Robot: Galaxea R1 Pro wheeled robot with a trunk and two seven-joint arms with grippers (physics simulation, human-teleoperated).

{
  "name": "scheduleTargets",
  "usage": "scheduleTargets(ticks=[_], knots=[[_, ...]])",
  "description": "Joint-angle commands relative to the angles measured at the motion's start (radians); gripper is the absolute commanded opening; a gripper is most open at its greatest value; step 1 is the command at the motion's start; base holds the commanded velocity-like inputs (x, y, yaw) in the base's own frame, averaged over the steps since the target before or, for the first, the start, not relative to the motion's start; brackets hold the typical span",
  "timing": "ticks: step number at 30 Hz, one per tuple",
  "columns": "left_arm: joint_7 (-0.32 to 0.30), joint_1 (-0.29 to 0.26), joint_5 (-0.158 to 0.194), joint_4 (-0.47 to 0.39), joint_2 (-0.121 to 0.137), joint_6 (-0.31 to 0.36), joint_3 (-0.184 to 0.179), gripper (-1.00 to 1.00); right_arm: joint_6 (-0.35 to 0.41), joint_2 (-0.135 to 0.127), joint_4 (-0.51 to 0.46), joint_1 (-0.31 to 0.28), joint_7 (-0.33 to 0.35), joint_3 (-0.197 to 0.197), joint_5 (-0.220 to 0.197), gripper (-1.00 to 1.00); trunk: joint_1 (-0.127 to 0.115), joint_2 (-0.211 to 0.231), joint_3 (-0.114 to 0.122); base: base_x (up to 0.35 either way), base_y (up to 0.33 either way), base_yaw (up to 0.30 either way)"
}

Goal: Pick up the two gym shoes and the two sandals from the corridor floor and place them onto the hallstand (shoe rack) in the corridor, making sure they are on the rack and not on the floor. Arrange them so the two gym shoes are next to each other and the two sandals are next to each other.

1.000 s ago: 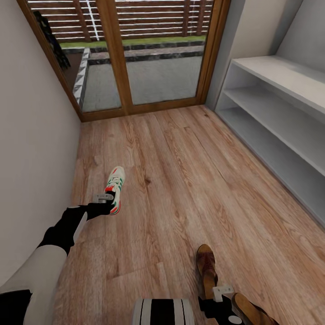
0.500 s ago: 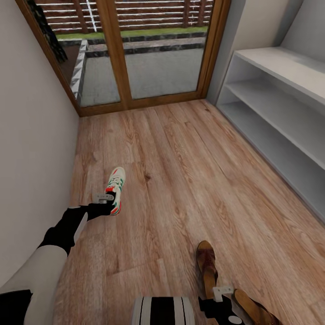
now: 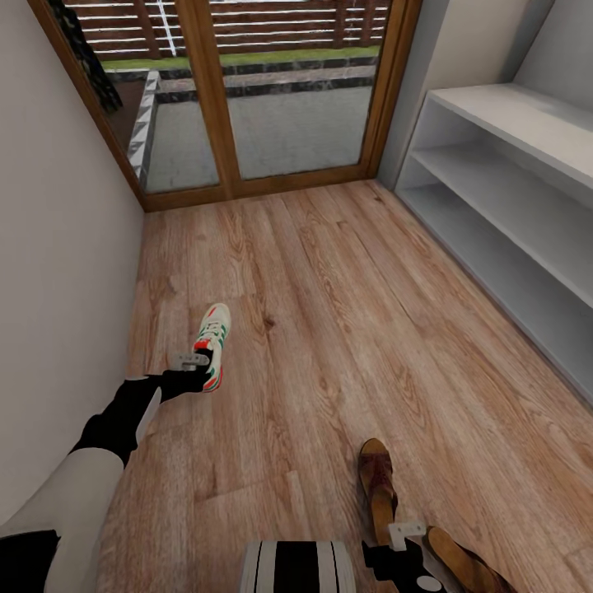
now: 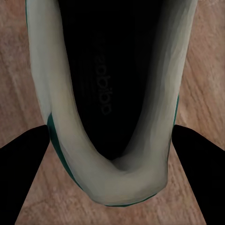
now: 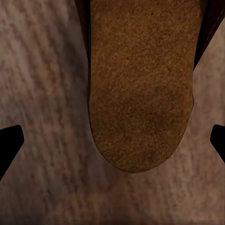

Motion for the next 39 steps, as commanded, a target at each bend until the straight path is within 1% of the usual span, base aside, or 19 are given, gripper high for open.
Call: scheduleTargets(ticks=[1, 11, 13, 17, 21, 26, 32, 38, 39], knots=[[-0.008, 0.0, -0.007, -0.002, -0.001, 0.005, 0.006, -1.0, -0.003, 0.0, 0.001, 0.0, 0.001, -0.003, 0.009, 1.0, 0.0, 0.0, -0.001, 0.0, 0.0, 0.0], [-0.009, -0.001, -0.006, -0.002, 0.0, 0.006, 0.01, -1.0, -0.008, -0.001, -0.015, 0.0, 0.001, -0.007, 0.009, 1.0, 0.0, 0.0, -0.001, 0.0, 0.0, 0.0], [-0.011, -0.001, -0.006, -0.002, 0.0, 0.006, 0.01, -1.0, -0.027, -0.002, -0.02, 0.0, 0.0, -0.007, 0.009, 1.0, 0.0, 0.0, -0.001, 0.0, 0.0, 0.0], [-0.015, -0.002, -0.006, -0.002, -0.001, 0.006, 0.01, -1.0, -0.107, -0.015, -0.023, 0.0, 0.0, -0.007, 0.009, 1.0, 0.0, 0.0, -0.001, 0.0, 0.0, 0.0], [-0.015, -0.002, -0.005, -0.002, -0.001, 0.006, 0.011, -1.0, -0.137, -0.023, -0.02, 0.0, 0.001, -0.006, 0.009, 1.0, 0.0, 0.0, -0.001, 0.0, 0.0, 0.0], [-0.015, -0.002, -0.005, -0.002, -0.001, 0.007, 0.011, -1.0, -0.145, -0.025, -0.02, 0.0, 0.001, -0.006, 0.009, 1.0, 0.0, 0.0, -0.001, 0.0, 0.0, 0.0], [-0.015, -0.002, -0.005, -0.001, -0.001, 0.007, 0.012, -1.0, -0.145, -0.026, -0.022, 0.0, 0.001, -0.006, 0.009, 1.0, 0.003, -0.002, -0.025, 0.0, 0.0, 0.0], [-0.015, -0.003, -0.005, -0.001, -0.001, 0.006, 0.011, -1.0, -0.145, -0.026, -0.023, 0.0, 0.001, -0.006, 0.009, 1.0, 0.005, -0.003, -0.055, 0.0, 0.0, 0.0], [-0.015, -0.003, -0.005, -0.001, -0.001, 0.006, 0.011, -1.0, -0.145, -0.026, -0.023, 0.0, 0.001, -0.006, 0.009, 1.0, 0.005, -0.003, -0.057, 0.0, 0.0, 0.0]])
